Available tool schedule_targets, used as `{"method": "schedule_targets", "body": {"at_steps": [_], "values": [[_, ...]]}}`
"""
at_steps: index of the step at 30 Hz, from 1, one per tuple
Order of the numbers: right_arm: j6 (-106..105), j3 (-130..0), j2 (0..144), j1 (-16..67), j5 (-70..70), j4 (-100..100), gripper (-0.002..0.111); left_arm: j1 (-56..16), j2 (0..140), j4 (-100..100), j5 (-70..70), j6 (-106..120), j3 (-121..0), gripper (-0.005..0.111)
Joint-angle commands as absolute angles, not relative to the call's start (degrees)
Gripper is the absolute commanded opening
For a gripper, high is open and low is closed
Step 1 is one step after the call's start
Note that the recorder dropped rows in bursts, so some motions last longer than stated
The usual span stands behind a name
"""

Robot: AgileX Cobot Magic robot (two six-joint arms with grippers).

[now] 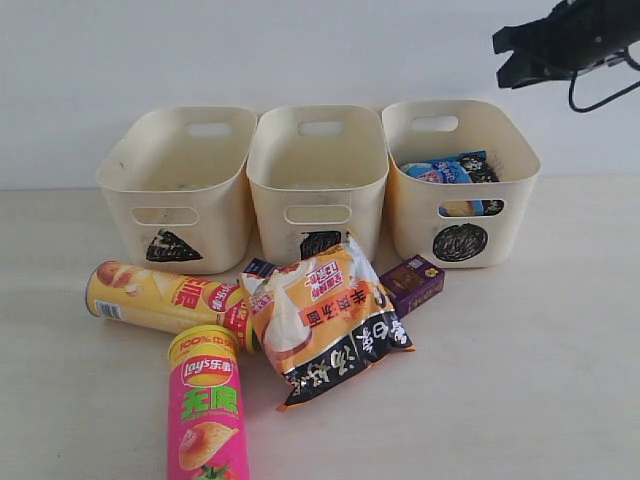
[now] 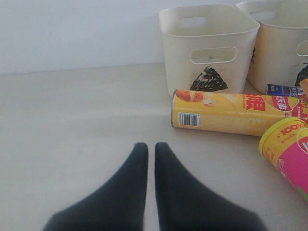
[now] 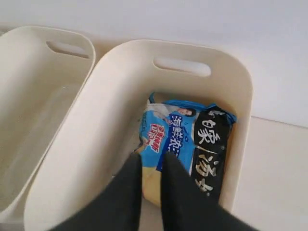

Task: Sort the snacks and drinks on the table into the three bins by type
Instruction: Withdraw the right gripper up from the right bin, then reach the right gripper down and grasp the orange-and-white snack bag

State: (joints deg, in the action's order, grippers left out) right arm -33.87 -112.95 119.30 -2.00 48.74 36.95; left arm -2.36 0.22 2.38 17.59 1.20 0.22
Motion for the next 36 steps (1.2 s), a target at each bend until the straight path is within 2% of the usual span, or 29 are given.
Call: {"method": "schedule_targets", "body": {"at_steps": [1,8,16,28,36], "values": [[-32.55,-113.45,114.37,-2.21,55.04,32.31,0.0,-2.28,0.0,2.21,16.85,0.88,0.0,0.004],[-30.93,-110.38,110.17,-2.21,61.63,27.62,0.0,-2.28,0.0,2.21,16.85,0.88,0.0,0.004],[-39.04,-94.59,101.21,-1.25,57.71,30.62,0.0,-2.28,0.0,2.21,16.85,0.88,0.0,0.004],[-46.79,-79.16,96.98,6.24,55.65,35.91,0.0,-2.28,0.0,2.21,16.85,0.88,0.0,0.004],[-45.02,-75.14,98.64,11.6,58.91,40.49,0.0,-2.28,0.0,2.21,16.85,0.88,0.0,0.004]]}}
